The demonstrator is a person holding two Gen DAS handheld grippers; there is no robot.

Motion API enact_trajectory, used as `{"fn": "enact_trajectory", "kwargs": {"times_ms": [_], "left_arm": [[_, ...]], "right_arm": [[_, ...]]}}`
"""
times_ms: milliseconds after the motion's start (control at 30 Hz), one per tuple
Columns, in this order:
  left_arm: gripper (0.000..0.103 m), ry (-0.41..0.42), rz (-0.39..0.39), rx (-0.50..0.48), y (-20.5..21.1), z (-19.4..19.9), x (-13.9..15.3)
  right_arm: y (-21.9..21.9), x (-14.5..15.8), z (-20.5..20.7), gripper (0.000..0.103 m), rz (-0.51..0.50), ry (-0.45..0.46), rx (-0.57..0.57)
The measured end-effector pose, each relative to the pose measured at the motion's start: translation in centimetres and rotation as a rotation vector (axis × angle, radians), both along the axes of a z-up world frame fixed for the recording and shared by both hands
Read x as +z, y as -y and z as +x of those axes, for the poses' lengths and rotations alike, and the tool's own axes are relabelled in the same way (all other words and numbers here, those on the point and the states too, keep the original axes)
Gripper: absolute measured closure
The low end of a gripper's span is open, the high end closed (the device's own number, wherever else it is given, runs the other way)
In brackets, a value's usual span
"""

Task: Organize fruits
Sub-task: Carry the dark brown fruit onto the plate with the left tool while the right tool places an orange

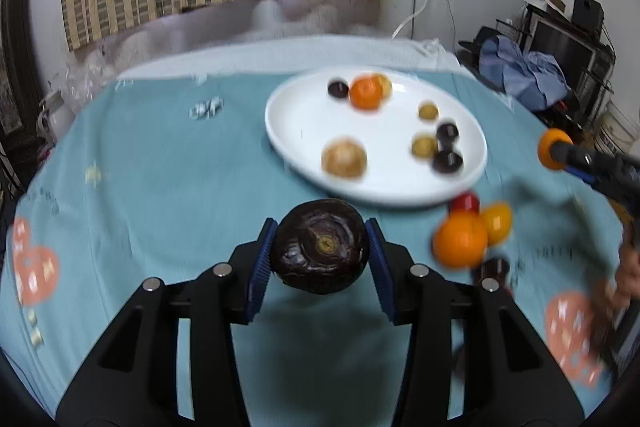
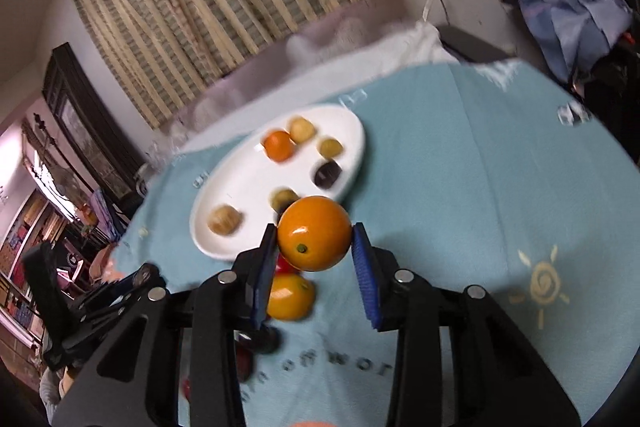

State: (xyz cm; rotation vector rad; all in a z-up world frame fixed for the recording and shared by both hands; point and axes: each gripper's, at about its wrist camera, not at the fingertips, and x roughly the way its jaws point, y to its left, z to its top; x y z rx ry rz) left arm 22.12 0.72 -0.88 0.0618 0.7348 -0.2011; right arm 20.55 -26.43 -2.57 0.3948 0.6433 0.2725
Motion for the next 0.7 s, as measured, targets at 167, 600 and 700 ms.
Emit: {"fn": "enact_trajectory", "kwargs": {"times_ms": [167,600,700], "left_arm": [[0.058,0.021,-0.002,0.01,1.4,4.7,1.6],[0.039,-0.038,-0.039,0.044,1.6,12.8,-1.9],[0.039,-0.023,-0.041,0.048,1.3,12.2,-1.3]], "right_arm": [[-3.8,1.6,4.4,0.066,-0.056,-0.005,0.068],[-6.5,-1.9,12.1,0.033,-0.124,-0.055,0.022],[-6.3,-0.5,11.2,0.033,-0.121,-0.01,0.024]]}}
